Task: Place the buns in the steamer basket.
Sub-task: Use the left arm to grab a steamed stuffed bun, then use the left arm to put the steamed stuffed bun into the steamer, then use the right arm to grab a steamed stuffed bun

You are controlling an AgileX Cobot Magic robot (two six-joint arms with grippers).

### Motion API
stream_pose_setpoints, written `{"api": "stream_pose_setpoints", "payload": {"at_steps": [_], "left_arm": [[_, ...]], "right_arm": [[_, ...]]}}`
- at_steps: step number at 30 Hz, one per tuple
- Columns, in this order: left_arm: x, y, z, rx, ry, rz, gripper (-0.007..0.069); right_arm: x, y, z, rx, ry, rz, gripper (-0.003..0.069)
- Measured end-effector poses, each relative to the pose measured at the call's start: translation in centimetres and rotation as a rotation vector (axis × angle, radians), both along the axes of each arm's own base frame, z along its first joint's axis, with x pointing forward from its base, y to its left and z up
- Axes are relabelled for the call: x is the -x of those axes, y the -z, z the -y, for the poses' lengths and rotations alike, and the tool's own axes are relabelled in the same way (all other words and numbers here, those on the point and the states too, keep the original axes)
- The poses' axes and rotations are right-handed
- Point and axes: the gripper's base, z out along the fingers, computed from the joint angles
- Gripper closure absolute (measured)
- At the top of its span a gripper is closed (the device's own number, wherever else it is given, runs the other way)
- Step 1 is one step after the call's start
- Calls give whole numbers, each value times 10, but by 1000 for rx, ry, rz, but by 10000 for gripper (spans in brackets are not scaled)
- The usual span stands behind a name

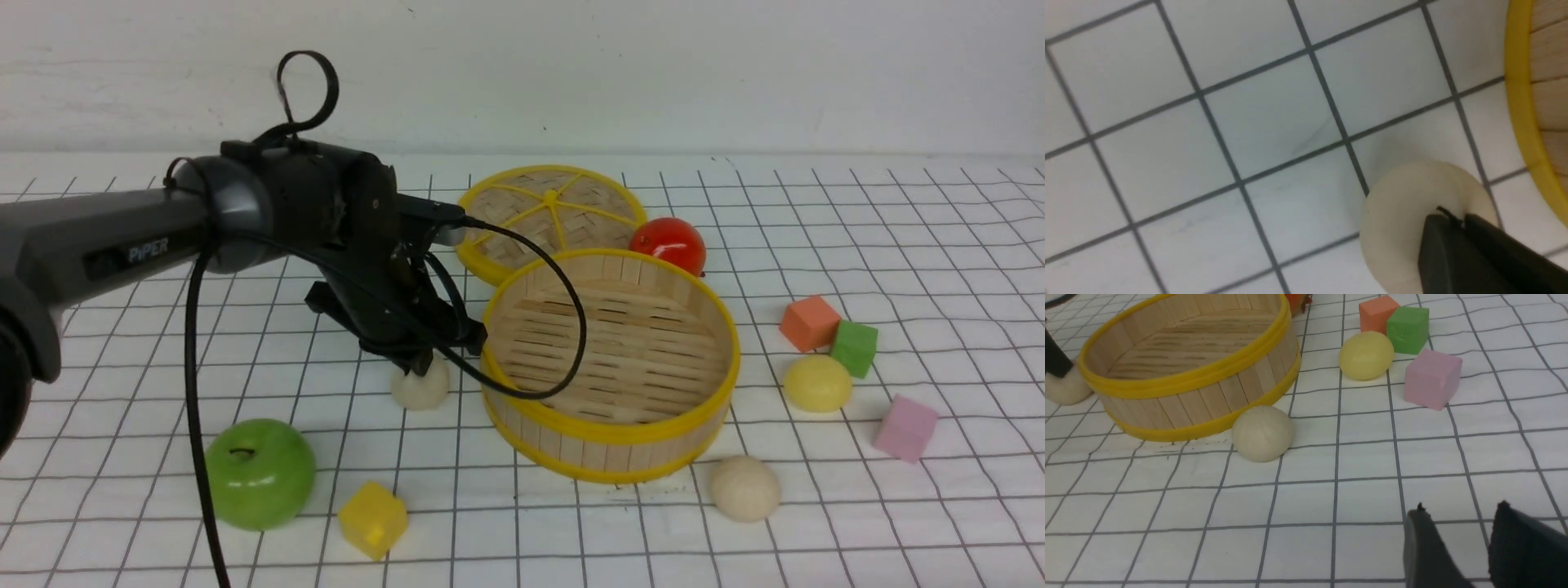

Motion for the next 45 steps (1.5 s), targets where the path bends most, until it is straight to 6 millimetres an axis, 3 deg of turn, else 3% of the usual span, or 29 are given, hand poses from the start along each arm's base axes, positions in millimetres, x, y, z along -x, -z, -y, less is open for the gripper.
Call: {"api": "stream_pose_setpoints", "payload": {"at_steps": [4, 6, 9, 11, 14, 15, 16, 19, 22, 24, 26, 29, 31, 32, 34, 35, 37, 38, 39, 41, 42, 43, 45], "left_arm": [[14, -40, 2, 28, 19, 62, 638], [32, -77, 11, 57, 74, 145, 638], [49, -101, 30, 95, 146, 212, 638], [54, -105, 42, 114, 187, 237, 638], [57, -97, 61, 124, 242, 252, 638], [54, -85, 73, 131, 262, 259, 638], [54, -83, 74, 130, 263, 254, 638], [40, -51, 87, 127, 268, 255, 627], [31, -24, 90, 97, 273, 229, 580], [29, -12, 91, 77, 278, 207, 508], [29, -10, 92, 72, 280, 202, 466], [29, -11, 91, 73, 278, 202, 269], [30, -13, 91, 72, 276, 196, 223], [34, -22, 88, 71, 273, 186, 154], [38, -32, 86, 79, 270, 190, 130], [44, -49, 83, 96, 263, 200, 116], [52, -71, 78, 129, 248, 218, 129], [64, -99, 72, 174, 233, 249, 182], [69, -110, 69, 194, 228, 264, 224], [94, -152, 55, 279, 217, 333, 382], [95, -150, 54, 277, 217, 330, 382], [121, -176, 39, 335, 218, 385, 545], [148, -185, 22, 376, 220, 423, 638]], "right_arm": [[0, 0, 0, 0, 0, 0, 418], [0, 0, 0, 0, 0, 0, 418], [0, 0, 0, 0, 0, 0, 418], [0, 0, 0, 0, 0, 0, 418], [0, 0, 0, 0, 0, 0, 418], [0, 0, 0, 0, 0, 0, 418], [0, 0, 0, 0, 0, 0, 418], [0, 0, 0, 0, 0, 0, 418], [0, 0, 0, 0, 0, 0, 418], [0, 0, 0, 0, 0, 0, 418], [0, 0, 0, 0, 0, 0, 418], [0, 0, 0, 0, 0, 0, 418], [0, 0, 0, 0, 0, 0, 418], [0, 0, 0, 0, 0, 0, 418], [0, 0, 0, 0, 0, 0, 418], [0, 0, 0, 0, 0, 0, 418], [0, 0, 0, 0, 0, 0, 418], [0, 0, 0, 0, 0, 0, 418], [0, 0, 0, 0, 0, 0, 418], [0, 0, 0, 0, 0, 0, 418], [0, 0, 0, 0, 0, 0, 418], [0, 0, 0, 0, 0, 0, 418], [0, 0, 0, 0, 0, 1, 418]]}}
